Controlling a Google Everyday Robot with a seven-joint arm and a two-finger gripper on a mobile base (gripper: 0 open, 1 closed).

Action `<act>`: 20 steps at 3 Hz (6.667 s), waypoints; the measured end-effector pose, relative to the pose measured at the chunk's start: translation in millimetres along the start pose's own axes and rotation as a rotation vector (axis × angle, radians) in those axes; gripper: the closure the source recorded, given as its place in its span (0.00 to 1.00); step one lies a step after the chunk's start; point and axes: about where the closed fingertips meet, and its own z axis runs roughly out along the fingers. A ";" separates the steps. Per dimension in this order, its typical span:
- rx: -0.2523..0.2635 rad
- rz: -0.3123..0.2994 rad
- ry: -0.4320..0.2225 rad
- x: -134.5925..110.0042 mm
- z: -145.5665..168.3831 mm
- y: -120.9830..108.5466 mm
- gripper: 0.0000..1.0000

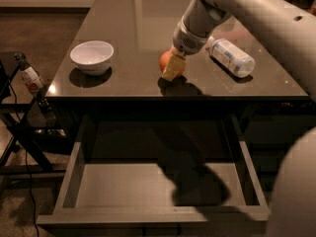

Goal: Place orange into top drawer

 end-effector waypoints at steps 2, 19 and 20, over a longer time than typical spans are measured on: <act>0.084 0.045 -0.016 6.4 -27.9 28.3 1.00; -0.108 0.430 -0.166 72.5 140.4 246.0 1.00; -0.111 0.435 -0.155 77.5 153.1 250.6 1.00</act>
Offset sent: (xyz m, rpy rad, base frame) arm -0.0588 -0.0151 0.0330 0.0065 -0.1075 -0.1181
